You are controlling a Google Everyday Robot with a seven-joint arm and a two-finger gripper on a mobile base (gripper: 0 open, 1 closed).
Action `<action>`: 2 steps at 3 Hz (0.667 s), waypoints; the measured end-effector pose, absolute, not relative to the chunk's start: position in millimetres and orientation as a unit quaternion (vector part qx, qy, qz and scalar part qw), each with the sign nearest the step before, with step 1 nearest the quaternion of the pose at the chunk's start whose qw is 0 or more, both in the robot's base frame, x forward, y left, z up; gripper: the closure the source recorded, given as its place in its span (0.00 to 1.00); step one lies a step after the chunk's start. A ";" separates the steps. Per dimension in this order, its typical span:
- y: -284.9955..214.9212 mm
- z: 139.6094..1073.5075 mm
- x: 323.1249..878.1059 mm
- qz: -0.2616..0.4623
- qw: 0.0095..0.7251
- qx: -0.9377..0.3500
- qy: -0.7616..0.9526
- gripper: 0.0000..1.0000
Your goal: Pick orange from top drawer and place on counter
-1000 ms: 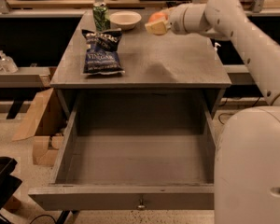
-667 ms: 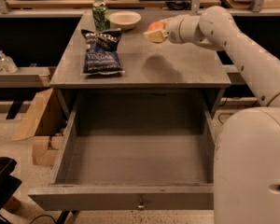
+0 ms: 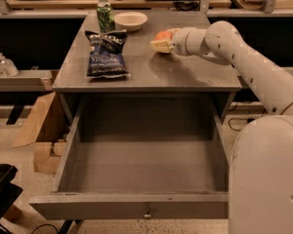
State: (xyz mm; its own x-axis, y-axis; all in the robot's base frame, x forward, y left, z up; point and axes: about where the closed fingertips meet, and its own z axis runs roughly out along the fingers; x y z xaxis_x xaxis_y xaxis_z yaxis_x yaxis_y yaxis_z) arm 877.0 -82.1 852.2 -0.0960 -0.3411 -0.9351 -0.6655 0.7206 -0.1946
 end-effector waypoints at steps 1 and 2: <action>-81.9 853.7 877.0 0.141 0.576 -0.346 0.727 0.54; -80.2 853.0 877.2 0.142 0.576 -0.347 0.727 0.32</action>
Offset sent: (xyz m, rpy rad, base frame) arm 0.0000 0.0000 0.0016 0.0000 0.0000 0.0000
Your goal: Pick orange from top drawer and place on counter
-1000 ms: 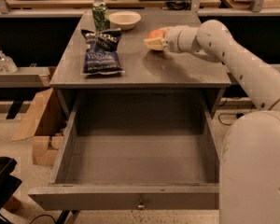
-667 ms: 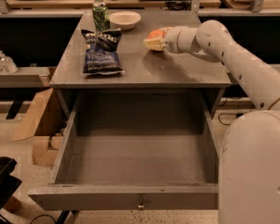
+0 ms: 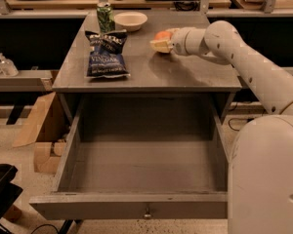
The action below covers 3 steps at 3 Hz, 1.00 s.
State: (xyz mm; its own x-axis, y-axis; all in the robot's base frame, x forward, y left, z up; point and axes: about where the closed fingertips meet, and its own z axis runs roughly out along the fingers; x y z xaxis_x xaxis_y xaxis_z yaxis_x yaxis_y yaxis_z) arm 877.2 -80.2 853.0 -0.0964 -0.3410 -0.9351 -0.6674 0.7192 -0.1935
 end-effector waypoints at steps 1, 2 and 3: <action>-80.2 853.3 877.2 0.142 0.576 -0.347 0.727 0.08; -78.4 852.3 877.3 0.143 0.575 -0.348 0.727 0.00; -78.4 852.3 877.3 0.143 0.575 -0.348 0.727 0.00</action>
Offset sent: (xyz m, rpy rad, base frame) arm 0.0000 0.0000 0.0003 0.0000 0.0000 0.0001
